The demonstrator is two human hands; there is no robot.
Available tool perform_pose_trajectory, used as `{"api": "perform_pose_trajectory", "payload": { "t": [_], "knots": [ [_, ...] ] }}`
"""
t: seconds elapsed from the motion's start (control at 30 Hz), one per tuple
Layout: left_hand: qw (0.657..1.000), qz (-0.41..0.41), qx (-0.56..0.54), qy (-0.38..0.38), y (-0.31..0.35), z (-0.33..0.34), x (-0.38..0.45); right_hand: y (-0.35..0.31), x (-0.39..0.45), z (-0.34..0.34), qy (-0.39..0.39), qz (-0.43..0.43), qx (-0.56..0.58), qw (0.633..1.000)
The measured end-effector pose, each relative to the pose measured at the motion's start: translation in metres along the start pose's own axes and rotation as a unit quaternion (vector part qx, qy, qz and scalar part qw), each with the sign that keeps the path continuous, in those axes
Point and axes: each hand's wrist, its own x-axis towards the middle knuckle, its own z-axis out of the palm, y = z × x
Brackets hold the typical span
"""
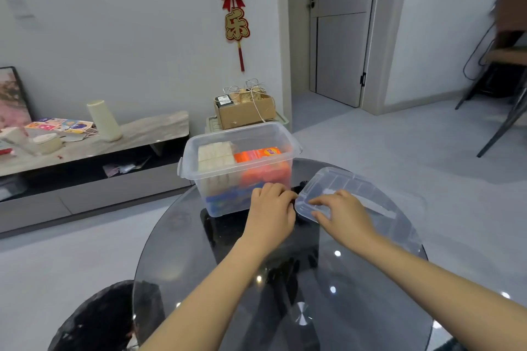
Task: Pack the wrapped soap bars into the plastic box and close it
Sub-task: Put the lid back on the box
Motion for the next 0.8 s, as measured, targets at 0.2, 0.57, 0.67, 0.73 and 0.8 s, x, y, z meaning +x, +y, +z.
{"api": "perform_pose_trajectory", "payload": {
  "t": [0.2, 0.57, 0.67, 0.73, 0.8],
  "knots": [
    [0.992, -0.020, -0.015, -0.120, 0.013, 0.048, 0.009, 0.043, -0.005, 0.013, -0.082, 0.084, -0.056, 0.992],
    [0.954, -0.214, -0.121, -0.174, 0.022, 0.101, 0.044, 0.077, -0.007, 0.026, -0.114, 0.081, -0.059, 0.988],
    [0.935, -0.275, -0.173, -0.143, 0.026, 0.105, 0.052, 0.083, -0.014, 0.027, -0.087, 0.105, -0.020, 0.990],
    [0.926, -0.293, -0.202, -0.122, 0.028, 0.105, 0.054, 0.086, -0.019, 0.024, -0.064, 0.102, -0.002, 0.993],
    [0.914, -0.311, -0.245, -0.086, 0.030, 0.101, 0.054, 0.086, -0.024, 0.019, -0.044, 0.101, 0.023, 0.994]
  ]
}}
